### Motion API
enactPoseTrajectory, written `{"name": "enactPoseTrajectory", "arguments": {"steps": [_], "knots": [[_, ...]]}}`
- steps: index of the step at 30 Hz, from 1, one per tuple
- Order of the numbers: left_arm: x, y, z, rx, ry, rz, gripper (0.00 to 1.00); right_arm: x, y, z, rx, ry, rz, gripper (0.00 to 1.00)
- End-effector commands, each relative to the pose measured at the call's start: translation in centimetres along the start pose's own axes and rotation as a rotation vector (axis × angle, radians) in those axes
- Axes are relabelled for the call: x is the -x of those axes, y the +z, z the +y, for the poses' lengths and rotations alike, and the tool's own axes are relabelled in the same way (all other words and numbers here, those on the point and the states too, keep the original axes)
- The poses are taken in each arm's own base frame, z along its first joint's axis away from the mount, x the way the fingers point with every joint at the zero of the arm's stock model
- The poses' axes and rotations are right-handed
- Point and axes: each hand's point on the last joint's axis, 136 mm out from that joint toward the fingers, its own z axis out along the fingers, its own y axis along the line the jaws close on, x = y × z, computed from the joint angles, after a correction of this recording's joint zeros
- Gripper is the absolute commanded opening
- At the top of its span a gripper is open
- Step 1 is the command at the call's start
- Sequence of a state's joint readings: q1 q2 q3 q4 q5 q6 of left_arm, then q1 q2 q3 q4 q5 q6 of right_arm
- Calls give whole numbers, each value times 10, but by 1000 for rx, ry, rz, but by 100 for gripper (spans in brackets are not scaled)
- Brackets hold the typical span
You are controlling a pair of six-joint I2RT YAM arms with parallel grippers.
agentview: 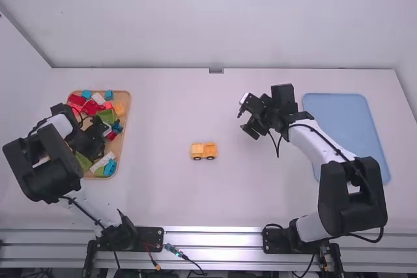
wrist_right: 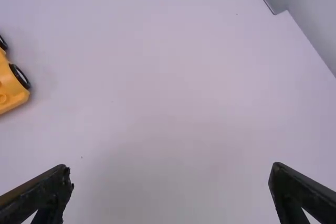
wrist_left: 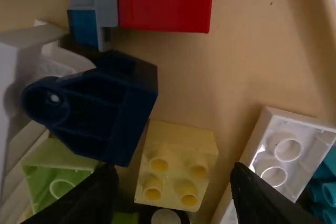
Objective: Assemble lego blocks to make yellow taxi
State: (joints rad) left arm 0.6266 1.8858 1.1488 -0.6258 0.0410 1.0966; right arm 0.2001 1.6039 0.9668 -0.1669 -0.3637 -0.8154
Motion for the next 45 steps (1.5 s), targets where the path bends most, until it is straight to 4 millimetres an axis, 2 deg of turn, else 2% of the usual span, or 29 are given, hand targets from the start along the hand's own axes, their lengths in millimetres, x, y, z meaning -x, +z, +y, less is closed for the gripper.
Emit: {"name": "enactPoseTrajectory", "arguments": {"steps": [1, 5, 13, 19, 25, 34, 45], "knots": [[-4, 5, -6, -26, -8, 1, 56, 20, -13, -12, -39, -19, -46, 99], [-1, 5, -7, -34, -2, -16, 53, 21, -13, -12, -39, -20, -46, 99], [-3, 11, -5, -13, -6, -25, 53, 20, -13, -11, -38, -19, -46, 99], [-3, 14, -10, -21, 19, -20, 46, 21, -13, -12, -39, -20, -47, 99], [-1, 14, -11, -28, 16, -40, 45, 21, -13, -12, -40, -20, -46, 99], [0, 14, -10, -25, 14, -41, 30, 21, -13, -12, -39, -20, -46, 99], [4, 14, -6, -5, 11, -51, 24, 21, -13, -12, -39, -20, -47, 99]]}}
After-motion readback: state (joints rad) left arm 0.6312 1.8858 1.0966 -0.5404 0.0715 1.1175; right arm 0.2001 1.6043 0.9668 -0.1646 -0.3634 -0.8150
